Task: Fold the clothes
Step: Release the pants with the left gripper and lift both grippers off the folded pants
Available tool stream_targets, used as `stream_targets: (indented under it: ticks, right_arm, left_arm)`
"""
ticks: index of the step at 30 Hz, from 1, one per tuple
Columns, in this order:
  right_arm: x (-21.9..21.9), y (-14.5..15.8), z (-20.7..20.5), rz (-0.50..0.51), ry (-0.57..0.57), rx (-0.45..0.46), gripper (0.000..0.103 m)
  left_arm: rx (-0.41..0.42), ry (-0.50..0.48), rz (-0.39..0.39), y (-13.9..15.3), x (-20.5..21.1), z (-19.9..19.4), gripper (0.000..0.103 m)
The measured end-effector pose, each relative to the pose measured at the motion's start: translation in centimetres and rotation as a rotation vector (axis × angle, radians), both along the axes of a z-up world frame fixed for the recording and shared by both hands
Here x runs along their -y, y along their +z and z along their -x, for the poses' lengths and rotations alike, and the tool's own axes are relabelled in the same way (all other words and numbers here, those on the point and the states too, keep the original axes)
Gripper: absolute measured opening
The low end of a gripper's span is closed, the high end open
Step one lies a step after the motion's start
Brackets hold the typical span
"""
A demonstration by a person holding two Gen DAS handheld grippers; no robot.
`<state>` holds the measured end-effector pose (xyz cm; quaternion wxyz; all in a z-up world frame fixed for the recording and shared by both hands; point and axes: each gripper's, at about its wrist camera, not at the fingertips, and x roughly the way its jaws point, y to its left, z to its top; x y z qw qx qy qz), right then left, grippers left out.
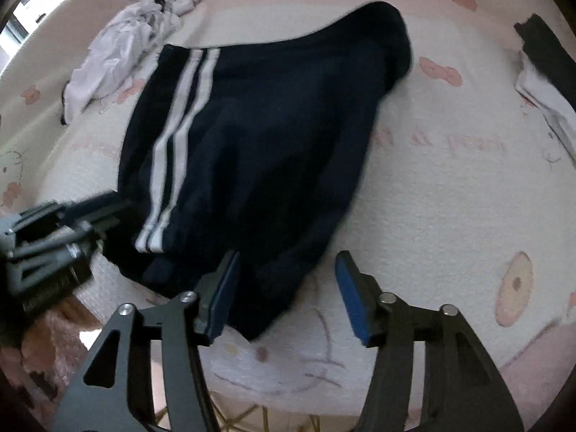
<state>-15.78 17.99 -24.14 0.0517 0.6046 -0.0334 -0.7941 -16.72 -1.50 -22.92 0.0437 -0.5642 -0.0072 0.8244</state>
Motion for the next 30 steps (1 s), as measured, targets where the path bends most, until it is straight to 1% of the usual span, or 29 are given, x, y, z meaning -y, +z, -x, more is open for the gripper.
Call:
stream_targets:
  ticks: [1,4,7,9,10,13,14,15,17,19,20,21,22,24,25,26,27,29,30]
  right_arm:
    - [-0.7,0.1,-0.3,0.009,-0.019,0.011,0.061]
    - [-2.4,0.2,-1.5,0.111,-0.076,0.009,0.061]
    - [-4.0,0.1,-2.5,0.234,-0.143,0.005,0.061]
    - [-4.4,0.0,-2.9,0.288,-0.172,-0.003,0.061]
    - [-4.5,-0.1,-3.0,0.304,-0.183,-0.008,0.061]
    - [-3.6,-0.7,-3.1,0.307,-0.179,-0.006,0.061]
    - [-3.7,-0.5,-3.2,0.298,-0.172,0.0,0.062]
    - [-3.5,-0.5,-2.9,0.272,-0.156,-0.006,0.063]
    - [-3.1,-0.6,-2.4,0.219,-0.121,-0.019,0.061]
    - [-2.5,-0.2,-2.9,0.114,-0.072,-0.024,0.06]
    - [-2.3,-0.1,-3.2,0.085,-0.067,-0.029,0.061]
    - [-2.1,0.1,-3.5,0.058,-0.063,-0.034,0.061]
    - [-2.2,0.3,-3.8,0.07,-0.067,-0.038,0.061]
    - [-2.4,0.3,-4.0,0.111,-0.076,-0.037,0.062]
    - [-2.5,0.1,-3.9,0.14,-0.081,-0.033,0.062]
    - [-2.6,0.0,-3.8,0.169,-0.085,-0.029,0.062]
    - [-2.6,-0.2,-3.7,0.197,-0.09,-0.025,0.062]
    - [-2.8,-0.5,-3.5,0.255,-0.098,-0.018,0.062]
    - [-2.8,-0.7,-3.5,0.28,-0.102,-0.016,0.063]
  left_arm:
    - [0.007,0.028,-0.039,0.1,0.8,-0.1,0.035]
    - [0.038,0.114,-0.214,0.3,3.4,-0.4,0.035]
    - [0.102,0.187,-0.462,-0.3,5.7,-1.3,0.035]
    - [0.13,0.22,-0.558,-0.7,6.5,-2.0,0.036]
    - [0.135,0.219,-0.581,-0.8,6.6,-2.4,0.037]
    - [0.146,0.202,-0.628,-0.9,6.5,-3.1,0.037]
    - [0.14,0.197,-0.614,-1.0,6.2,-3.6,0.038]
    - [0.133,0.193,-0.594,-1.0,5.8,-4.1,0.038]
    - [0.129,0.188,-0.492,-1.4,4.9,-4.1,0.04]
    - [0.106,0.196,-0.411,-0.8,4.6,-4.1,0.043]
    - [0.094,0.201,-0.371,-0.5,4.5,-4.1,0.043]
    - [0.083,0.204,-0.353,-0.2,4.6,-4.2,0.043]
    - [0.072,0.204,-0.355,0.1,4.8,-4.4,0.043]
    - [0.085,0.213,-0.49,0.0,5.4,-4.9,0.042]
    - [0.108,0.222,-0.584,-0.4,5.8,-5.0,0.042]
    - [0.13,0.237,-0.648,-0.9,6.2,-5.1,0.042]
    - [0.141,0.239,-0.652,-1.1,6.2,-5.2,0.044]
    - [0.158,0.237,-0.634,-1.6,6.2,-5.4,0.044]
    - [0.163,0.23,-0.626,-1.9,5.9,-5.4,0.044]
